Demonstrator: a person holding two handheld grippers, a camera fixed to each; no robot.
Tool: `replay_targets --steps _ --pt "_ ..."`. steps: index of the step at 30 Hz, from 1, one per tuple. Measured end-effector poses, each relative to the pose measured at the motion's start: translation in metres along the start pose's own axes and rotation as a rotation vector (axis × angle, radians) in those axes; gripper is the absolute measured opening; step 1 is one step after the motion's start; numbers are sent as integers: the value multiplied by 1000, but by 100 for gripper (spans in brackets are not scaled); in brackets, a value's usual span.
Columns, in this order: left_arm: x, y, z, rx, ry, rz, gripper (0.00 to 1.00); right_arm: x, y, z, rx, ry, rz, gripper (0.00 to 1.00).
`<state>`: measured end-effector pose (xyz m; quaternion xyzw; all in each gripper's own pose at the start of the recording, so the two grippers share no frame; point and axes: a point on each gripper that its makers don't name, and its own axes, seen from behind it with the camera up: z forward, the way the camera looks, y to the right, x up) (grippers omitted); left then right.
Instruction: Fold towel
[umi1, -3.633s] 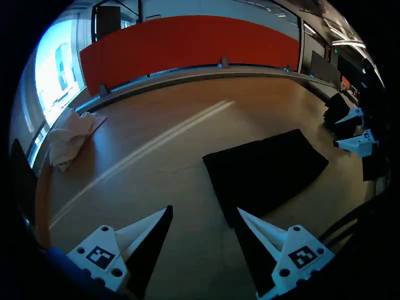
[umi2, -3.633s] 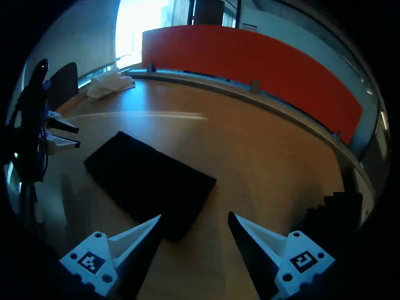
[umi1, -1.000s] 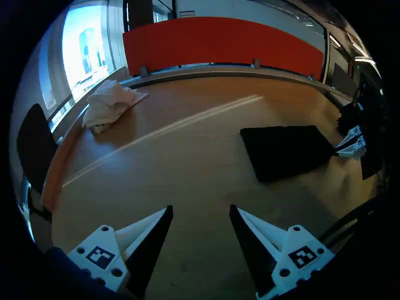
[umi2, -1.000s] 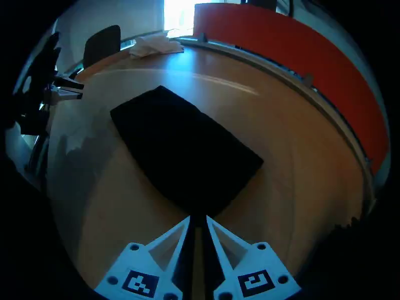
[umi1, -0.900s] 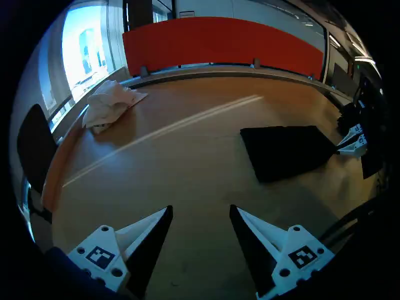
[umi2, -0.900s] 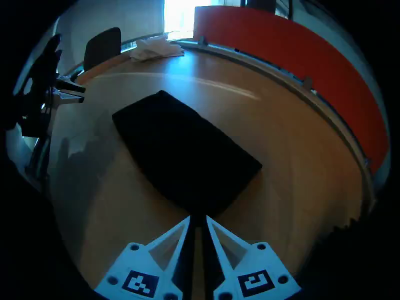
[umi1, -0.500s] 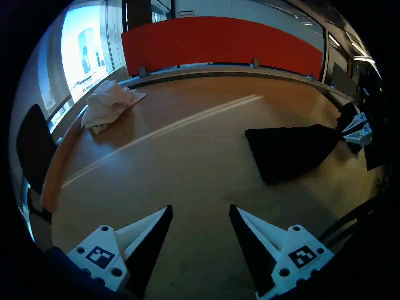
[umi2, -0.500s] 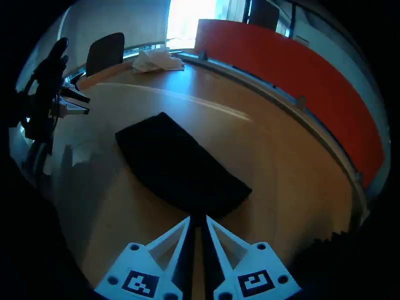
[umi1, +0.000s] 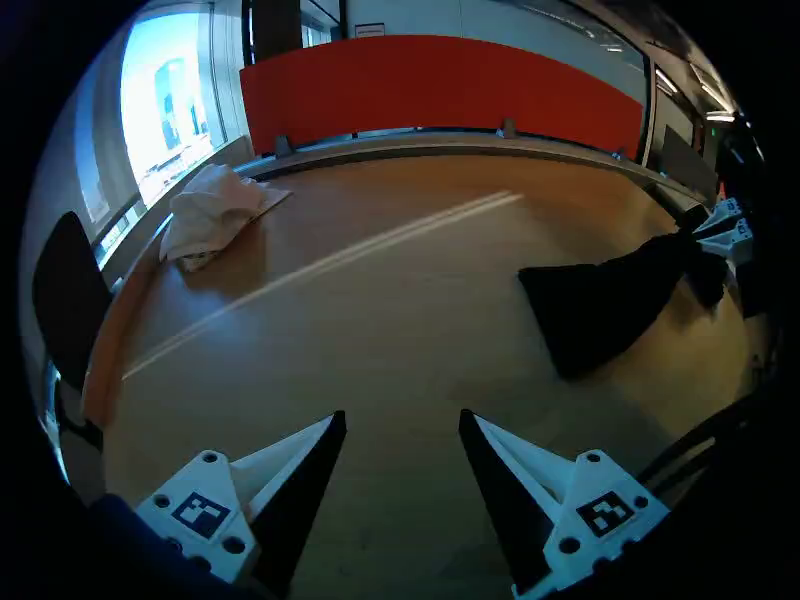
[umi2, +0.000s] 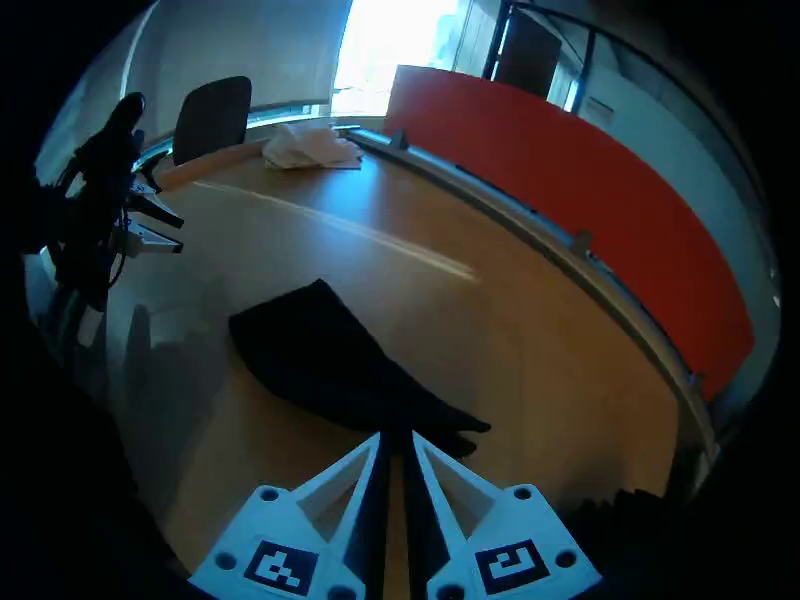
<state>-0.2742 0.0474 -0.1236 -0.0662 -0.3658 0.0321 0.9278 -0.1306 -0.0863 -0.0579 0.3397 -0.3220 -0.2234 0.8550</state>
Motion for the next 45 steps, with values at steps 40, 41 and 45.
replay_targets --steps 40,41,45 --pt "7 0 -3 -4 21 -15 84 73 -68 30 151 75 -95 7" --pt "7 -1 -3 -3 22 -16 84 74 -72 33 161 75 -98 7" --pt "5 -5 -5 2 24 -23 84 77 -90 45 197 69 -108 7"
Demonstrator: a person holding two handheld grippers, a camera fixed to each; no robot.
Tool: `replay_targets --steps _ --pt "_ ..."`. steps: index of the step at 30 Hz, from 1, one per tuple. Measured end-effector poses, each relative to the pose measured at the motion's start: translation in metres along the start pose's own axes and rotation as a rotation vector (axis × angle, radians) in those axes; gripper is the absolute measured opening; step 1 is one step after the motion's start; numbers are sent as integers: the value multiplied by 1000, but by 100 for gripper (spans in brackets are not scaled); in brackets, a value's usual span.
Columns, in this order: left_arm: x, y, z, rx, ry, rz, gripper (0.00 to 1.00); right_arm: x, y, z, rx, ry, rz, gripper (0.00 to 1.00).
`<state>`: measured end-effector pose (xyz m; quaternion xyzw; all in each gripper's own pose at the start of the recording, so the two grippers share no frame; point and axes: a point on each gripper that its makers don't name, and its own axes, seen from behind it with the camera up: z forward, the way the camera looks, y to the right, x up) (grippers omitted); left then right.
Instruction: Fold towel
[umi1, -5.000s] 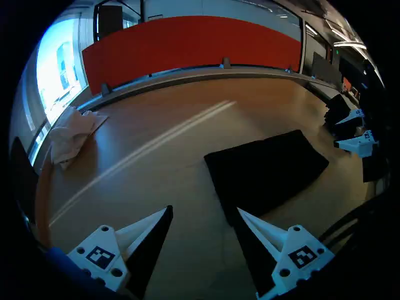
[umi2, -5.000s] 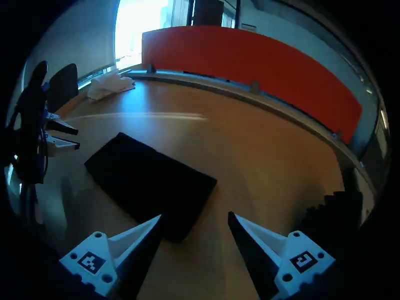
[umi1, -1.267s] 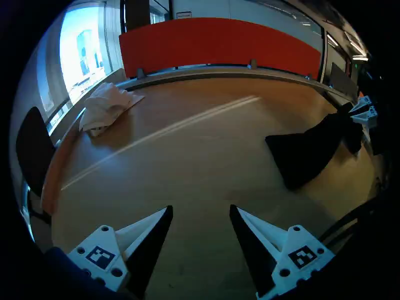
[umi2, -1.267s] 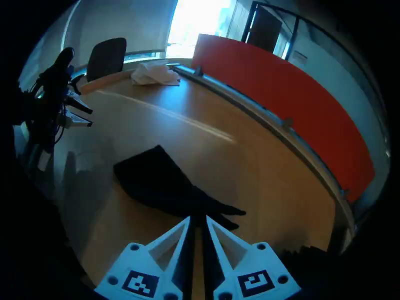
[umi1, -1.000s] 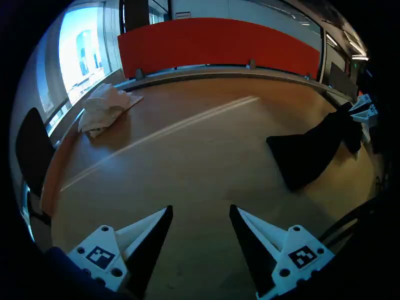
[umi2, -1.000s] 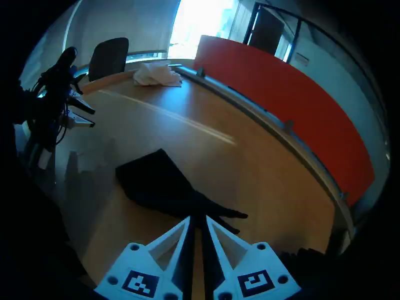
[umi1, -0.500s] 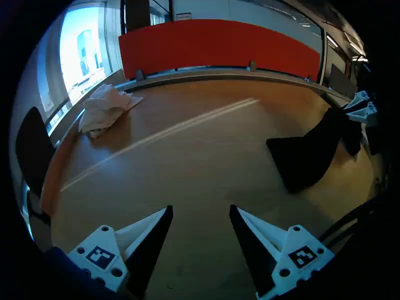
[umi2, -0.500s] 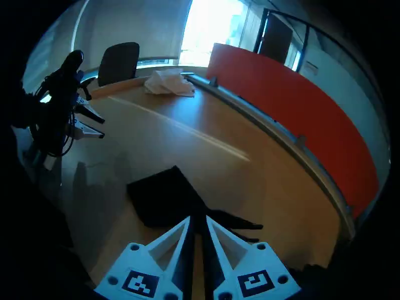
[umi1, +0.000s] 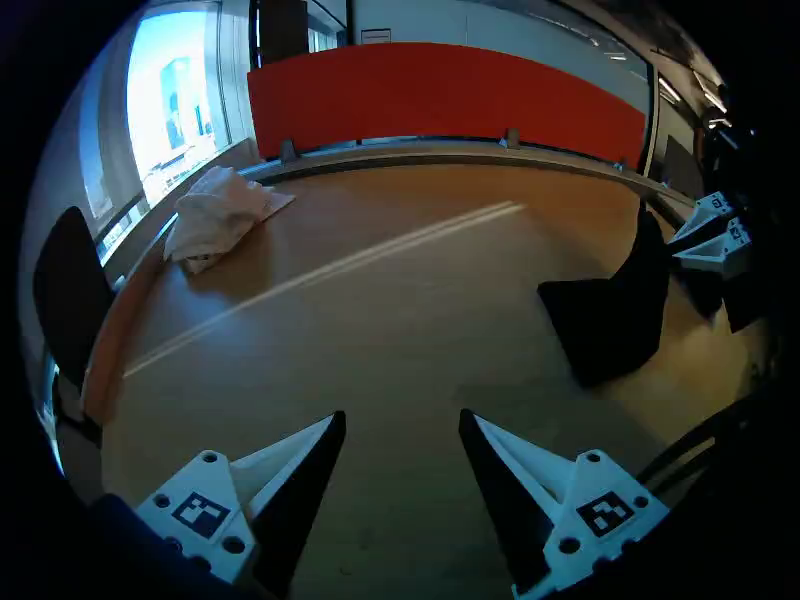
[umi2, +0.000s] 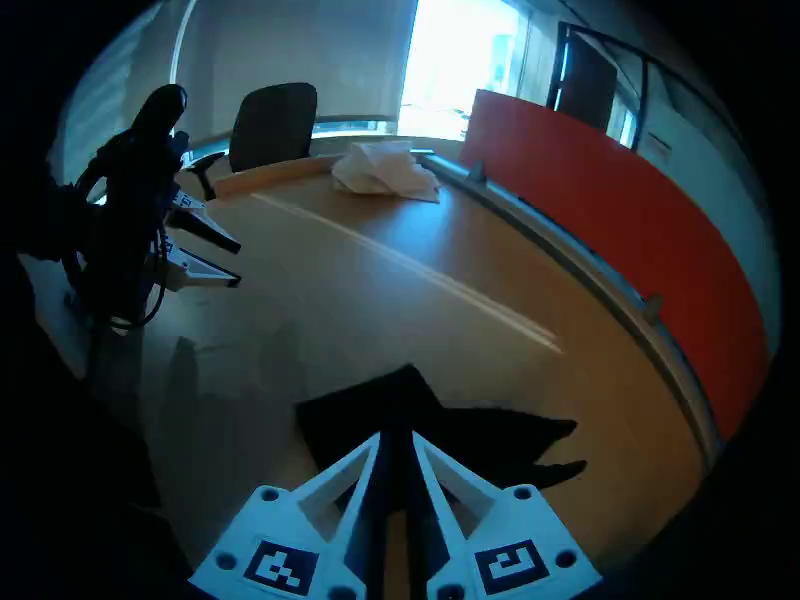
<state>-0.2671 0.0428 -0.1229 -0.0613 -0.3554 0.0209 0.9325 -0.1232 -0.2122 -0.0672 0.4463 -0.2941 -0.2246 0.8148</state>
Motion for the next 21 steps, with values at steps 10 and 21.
replay_targets --steps 10,21 --pt "-5 -9 -2 12 -3 -13 84 -3 -25 22 61 -23 21 53" --pt "-5 -9 -2 7 -4 -5 84 -18 -19 15 41 -34 63 88"
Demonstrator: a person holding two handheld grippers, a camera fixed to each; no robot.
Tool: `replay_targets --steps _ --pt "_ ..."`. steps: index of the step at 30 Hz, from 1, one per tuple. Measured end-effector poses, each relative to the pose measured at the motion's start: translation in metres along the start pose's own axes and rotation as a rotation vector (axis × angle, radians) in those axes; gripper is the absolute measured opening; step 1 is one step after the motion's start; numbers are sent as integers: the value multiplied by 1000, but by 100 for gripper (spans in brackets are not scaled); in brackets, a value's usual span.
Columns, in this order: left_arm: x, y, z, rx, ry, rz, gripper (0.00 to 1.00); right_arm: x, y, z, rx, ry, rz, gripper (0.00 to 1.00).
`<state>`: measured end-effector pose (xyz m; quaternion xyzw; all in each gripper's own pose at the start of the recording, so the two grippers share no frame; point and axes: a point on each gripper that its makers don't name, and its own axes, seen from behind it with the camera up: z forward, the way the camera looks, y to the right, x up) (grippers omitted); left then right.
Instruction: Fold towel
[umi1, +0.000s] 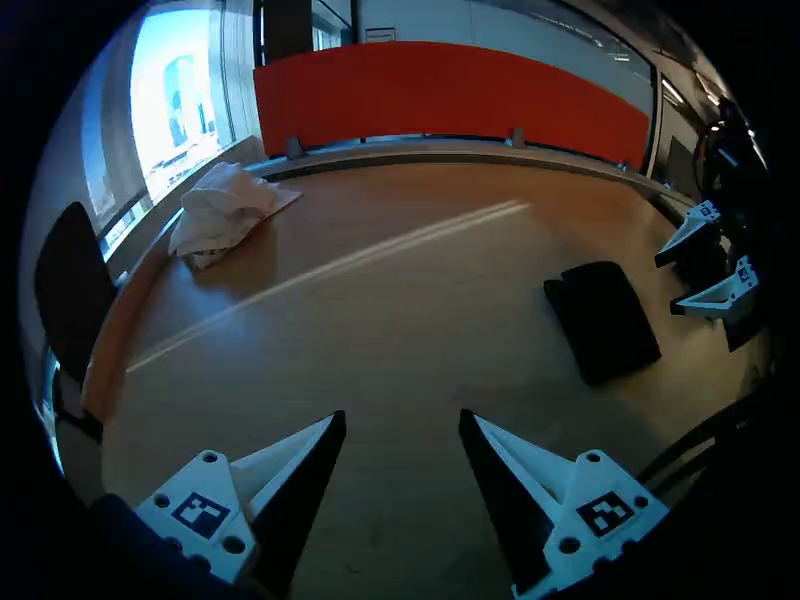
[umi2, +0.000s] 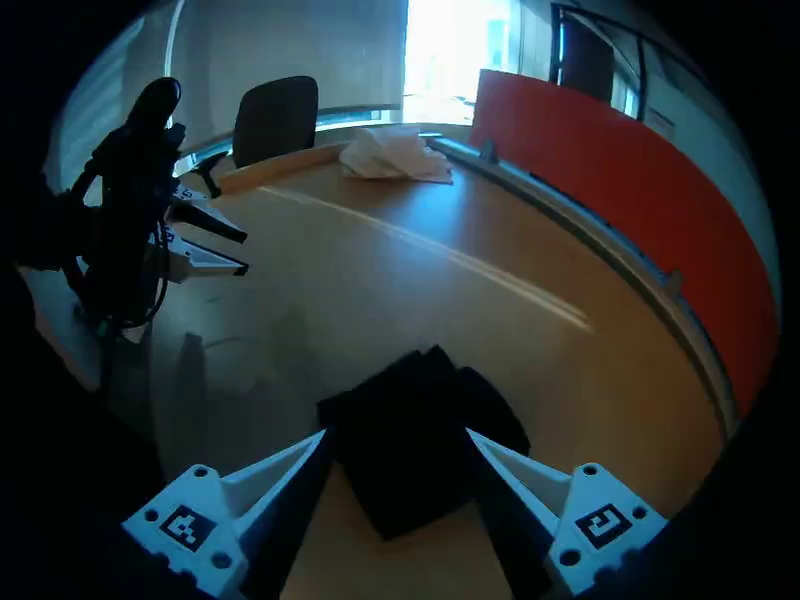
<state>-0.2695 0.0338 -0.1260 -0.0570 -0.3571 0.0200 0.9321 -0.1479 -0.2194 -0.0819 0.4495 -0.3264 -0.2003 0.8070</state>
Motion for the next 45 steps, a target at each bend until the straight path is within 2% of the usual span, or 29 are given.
replay_targets --steps 14,45 --pt "1 -2 -1 2 0 6 84 -21 8 -3 -34 -18 30 88" --pt "-7 4 0 -4 -13 14 84 -106 0 15 -42 -154 107 86"
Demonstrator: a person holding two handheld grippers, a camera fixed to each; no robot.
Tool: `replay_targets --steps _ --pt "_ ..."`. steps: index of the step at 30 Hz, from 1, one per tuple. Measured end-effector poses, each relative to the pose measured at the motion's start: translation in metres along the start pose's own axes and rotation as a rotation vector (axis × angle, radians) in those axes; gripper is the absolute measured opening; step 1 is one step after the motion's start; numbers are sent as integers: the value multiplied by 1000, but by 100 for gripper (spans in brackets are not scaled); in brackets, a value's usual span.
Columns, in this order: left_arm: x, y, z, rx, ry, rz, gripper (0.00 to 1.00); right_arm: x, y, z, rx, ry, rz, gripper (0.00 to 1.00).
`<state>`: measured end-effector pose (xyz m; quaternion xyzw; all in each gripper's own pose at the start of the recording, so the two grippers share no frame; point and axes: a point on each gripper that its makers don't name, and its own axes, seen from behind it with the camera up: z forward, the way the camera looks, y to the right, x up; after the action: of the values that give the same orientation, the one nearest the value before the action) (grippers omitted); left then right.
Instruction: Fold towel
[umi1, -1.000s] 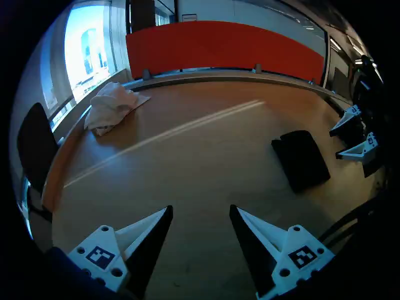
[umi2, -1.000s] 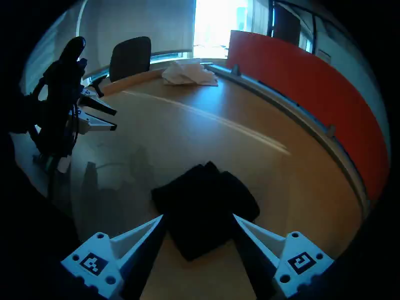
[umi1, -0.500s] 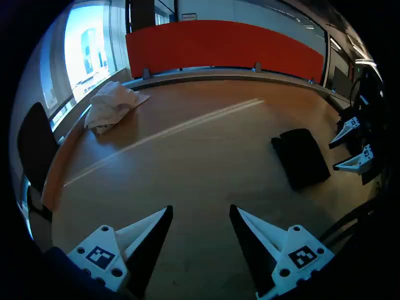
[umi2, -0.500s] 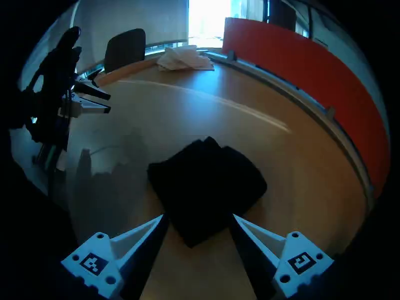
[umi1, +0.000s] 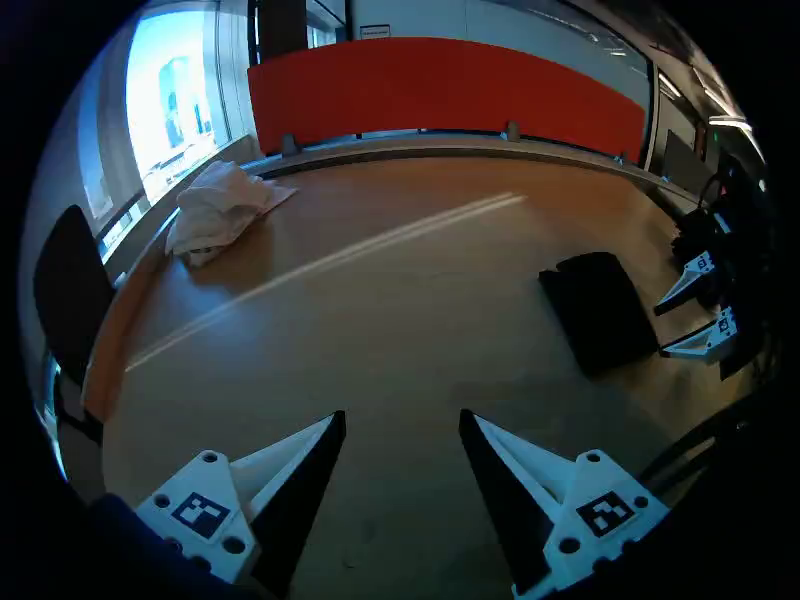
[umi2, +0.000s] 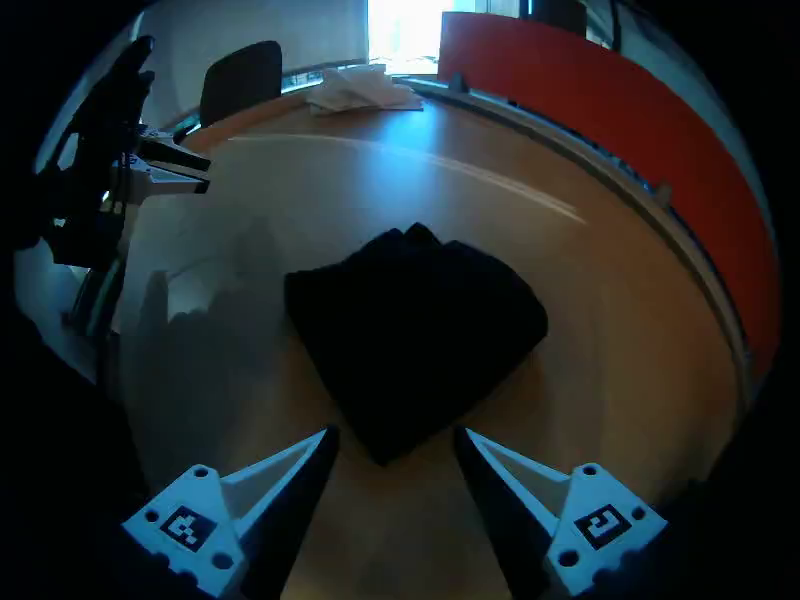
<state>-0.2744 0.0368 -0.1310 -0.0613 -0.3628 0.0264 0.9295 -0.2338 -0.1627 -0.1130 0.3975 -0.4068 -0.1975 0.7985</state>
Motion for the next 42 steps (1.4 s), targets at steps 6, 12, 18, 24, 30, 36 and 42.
replay_targets --steps 6,12,18,24,30,36,42 --pt "0 1 0 -1 0 -1 84 -10 0 3 -1 -19 3 82" --pt "0 1 1 -2 0 0 84 -16 -1 4 2 -31 8 69" --pt "1 3 2 -5 4 2 84 -21 -2 5 -2 -44 9 52" --pt "2 2 2 -7 6 -3 84 -23 -4 4 3 -49 11 38" --pt "2 1 2 -6 6 1 84 -24 -6 3 5 -49 12 25" --pt "2 1 3 -6 5 -1 84 -24 -7 3 8 -51 23 13" --pt "1 1 2 -6 4 0 84 -24 -6 5 8 -48 34 5"
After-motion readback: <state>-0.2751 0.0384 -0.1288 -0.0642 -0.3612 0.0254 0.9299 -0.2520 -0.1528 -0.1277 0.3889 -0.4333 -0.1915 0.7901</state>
